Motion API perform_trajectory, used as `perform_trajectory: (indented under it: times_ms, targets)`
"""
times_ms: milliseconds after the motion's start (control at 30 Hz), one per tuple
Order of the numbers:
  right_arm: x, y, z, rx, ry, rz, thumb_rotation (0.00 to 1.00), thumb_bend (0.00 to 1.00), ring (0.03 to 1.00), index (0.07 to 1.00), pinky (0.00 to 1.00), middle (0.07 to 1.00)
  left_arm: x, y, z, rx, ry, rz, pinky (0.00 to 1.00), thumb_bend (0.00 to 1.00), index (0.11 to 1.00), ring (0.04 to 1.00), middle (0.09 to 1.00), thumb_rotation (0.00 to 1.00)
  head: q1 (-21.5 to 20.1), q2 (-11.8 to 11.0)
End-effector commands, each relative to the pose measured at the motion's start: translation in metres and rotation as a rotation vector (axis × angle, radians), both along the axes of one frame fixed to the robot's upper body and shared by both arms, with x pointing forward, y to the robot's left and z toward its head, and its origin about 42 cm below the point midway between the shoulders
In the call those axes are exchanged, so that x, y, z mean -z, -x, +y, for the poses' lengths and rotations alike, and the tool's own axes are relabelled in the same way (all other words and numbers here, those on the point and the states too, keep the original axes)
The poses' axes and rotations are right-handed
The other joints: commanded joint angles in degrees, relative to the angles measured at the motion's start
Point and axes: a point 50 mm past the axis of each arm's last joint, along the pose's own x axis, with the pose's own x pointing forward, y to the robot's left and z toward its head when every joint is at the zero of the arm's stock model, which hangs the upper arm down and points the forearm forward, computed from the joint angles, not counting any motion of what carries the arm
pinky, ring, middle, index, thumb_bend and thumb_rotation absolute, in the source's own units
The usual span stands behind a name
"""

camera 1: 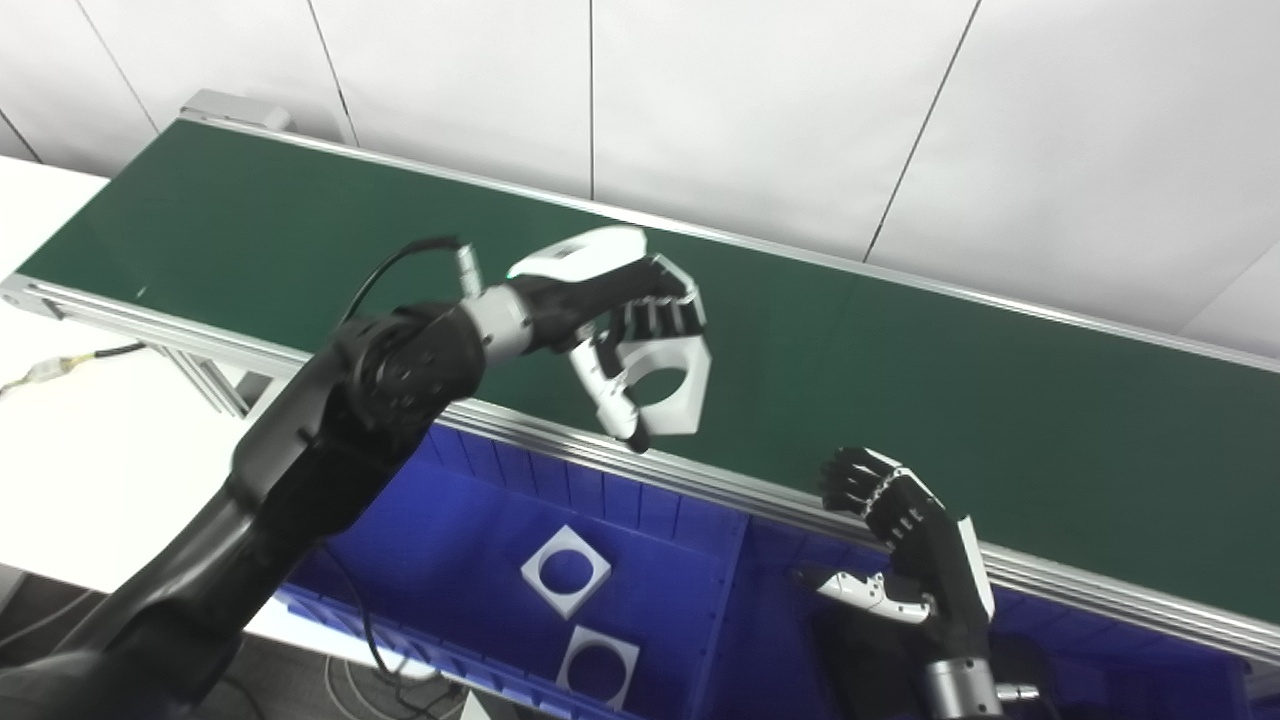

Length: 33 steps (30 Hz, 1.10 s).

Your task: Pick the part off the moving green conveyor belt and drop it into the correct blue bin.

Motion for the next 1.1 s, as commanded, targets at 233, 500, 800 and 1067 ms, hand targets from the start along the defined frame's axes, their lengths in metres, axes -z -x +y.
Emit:
perform_trajectory:
  times_ms: [233,500,800,1067]
  targets:
    - [-0.022,-0.006,-0.005,-0.002,-0.013,-0.047,0.0,0.83,0.684,0.714,0.63,0.698,0.006,0.037,0.015,-0.085,0.028,-0.174,0.37,0.5,0.534,0.406,0.499,0.0,4.29,2.25]
    - [-0.023,-0.009,-0.018,-0.006,-0.031,-0.04,0.0,0.84,0.689,0.707,0.63,0.699,0.032,0.065,0.025,-0.147,-0.013,-0.211,0.39,0.5,0.534,0.408,0.497,0.0,9.43,2.06]
    - [-0.025,-0.008,-0.022,-0.004,-0.03,-0.048,0.0,0.84,0.693,0.706,0.63,0.701,0.04,0.078,0.035,-0.159,-0.132,-0.239,0.36,0.5,0.545,0.395,0.492,0.0,10.09,2.11]
    - [-0.025,-0.007,-0.021,-0.001,-0.047,-0.037,0.0,0.84,0.697,0.697,0.64,0.701,0.056,0.083,0.04,-0.16,-0.195,-0.211,0.33,0.49,0.552,0.38,0.491,0.0,9.53,2.25]
